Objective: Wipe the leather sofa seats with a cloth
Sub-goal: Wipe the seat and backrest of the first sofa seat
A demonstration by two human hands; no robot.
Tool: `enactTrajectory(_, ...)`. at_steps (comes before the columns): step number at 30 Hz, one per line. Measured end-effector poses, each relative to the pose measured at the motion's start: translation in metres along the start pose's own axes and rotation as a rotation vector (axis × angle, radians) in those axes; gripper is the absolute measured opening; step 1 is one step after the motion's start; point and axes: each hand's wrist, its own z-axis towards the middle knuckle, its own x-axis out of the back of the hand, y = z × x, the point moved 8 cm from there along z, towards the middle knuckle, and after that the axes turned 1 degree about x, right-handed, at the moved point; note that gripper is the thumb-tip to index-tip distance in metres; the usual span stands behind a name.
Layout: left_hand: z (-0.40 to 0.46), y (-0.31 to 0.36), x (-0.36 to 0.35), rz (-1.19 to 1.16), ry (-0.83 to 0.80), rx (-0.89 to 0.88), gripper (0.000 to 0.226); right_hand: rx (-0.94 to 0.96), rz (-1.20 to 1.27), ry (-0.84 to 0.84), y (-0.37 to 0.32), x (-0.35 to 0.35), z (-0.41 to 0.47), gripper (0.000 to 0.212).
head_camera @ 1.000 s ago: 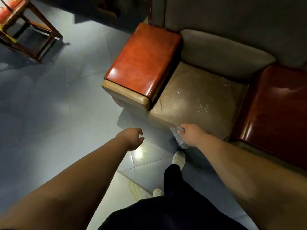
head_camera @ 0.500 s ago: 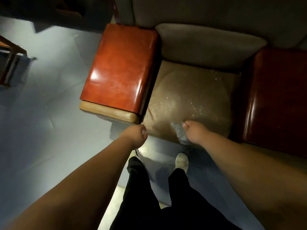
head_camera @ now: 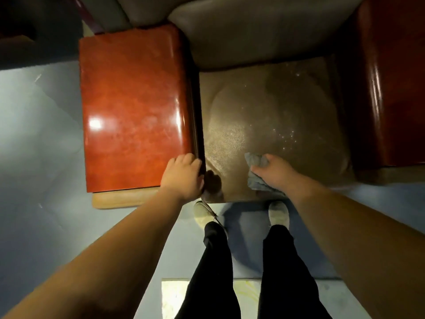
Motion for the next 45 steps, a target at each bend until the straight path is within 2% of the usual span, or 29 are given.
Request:
enactTrajectory(5, 0.055, -0.034, -0.024, 0.049, 0.058, -0.033, 0.063, 0.07, 0.031, 0.108, -0.026, -0.034, 0.041, 0.028)
enactTrajectory(8, 0.074, -0.047, -0.033, 0.055, 0.144, -0.015, 0.07, 0.272, -0.184, 0.256, -0.044, -0.052, 0.07, 0.018)
enactTrajectory(10, 0.074, -0.053, -0.033, -0.007, 0.244, 0.002, 0.072, 0.469, -0.413, 0.311, -0.057, -0.078, 0.079, 0.035)
enactTrajectory(13, 0.073, -0.056, -0.032, -0.077, 0.311, 0.012, 0.073, 0.581, -0.801, 0.106, -0.033, -0.143, 0.087, 0.055)
enactTrajectory(15, 0.073, -0.056, -0.032, -0.088, 0.328, 0.011, 0.071, 0.595, -0.954, 0.054, -0.003, -0.173, 0.085, 0.068)
enactTrajectory(16, 0.074, -0.056, -0.032, -0.091, 0.333, 0.008, 0.069, 0.6, -0.957, 0.07, 0.006, -0.18, 0.084, 0.071)
enactTrajectory(19, 0.074, -0.057, -0.033, -0.12, 0.371, -0.015, 0.063, 0.663, -0.816, 0.238, -0.007, -0.173, 0.087, 0.048)
enactTrajectory(21, 0.073, -0.058, -0.033, -0.128, 0.389, -0.025, 0.06, 0.72, -0.752, 0.343, -0.031, -0.161, 0.102, 0.042)
enactTrajectory(25, 0.073, -0.058, -0.03, -0.129, 0.392, -0.025, 0.057, 0.776, -0.937, 0.291, -0.043, -0.162, 0.143, 0.054)
enactTrajectory(31, 0.074, -0.057, -0.029, -0.133, 0.396, -0.033, 0.058, 0.883, -0.975, 0.24, 0.024, -0.182, 0.111, 0.075)
enactTrajectory(34, 0.074, -0.058, -0.03, -0.125, 0.399, -0.035, 0.058, 0.985, -1.086, 0.186, 0.021, -0.182, 0.112, 0.07)
enactTrajectory(36, 0.074, -0.058, -0.031, -0.126, 0.399, -0.036, 0.058, 1.057, -1.077, 0.216, -0.003, -0.175, 0.127, 0.06)
enactTrajectory(37, 0.074, -0.059, -0.031, -0.126, 0.396, -0.035, 0.057, 1.025, -1.023, 0.268, -0.02, -0.167, 0.141, 0.059)
enactTrajectory(40, 0.074, -0.06, -0.031, -0.136, 0.392, -0.027, 0.057, 0.748, -0.834, 0.426, -0.06, -0.132, 0.185, 0.061)
enactTrajectory(42, 0.074, -0.059, -0.03, -0.136, 0.387, -0.029, 0.056, 0.686, -0.848, 0.437, -0.062, -0.131, 0.184, 0.06)
enactTrajectory(45, 0.075, -0.058, -0.029, -0.141, 0.386, -0.028, 0.057, 0.906, -1.035, 0.282, -0.027, -0.172, 0.14, 0.058)
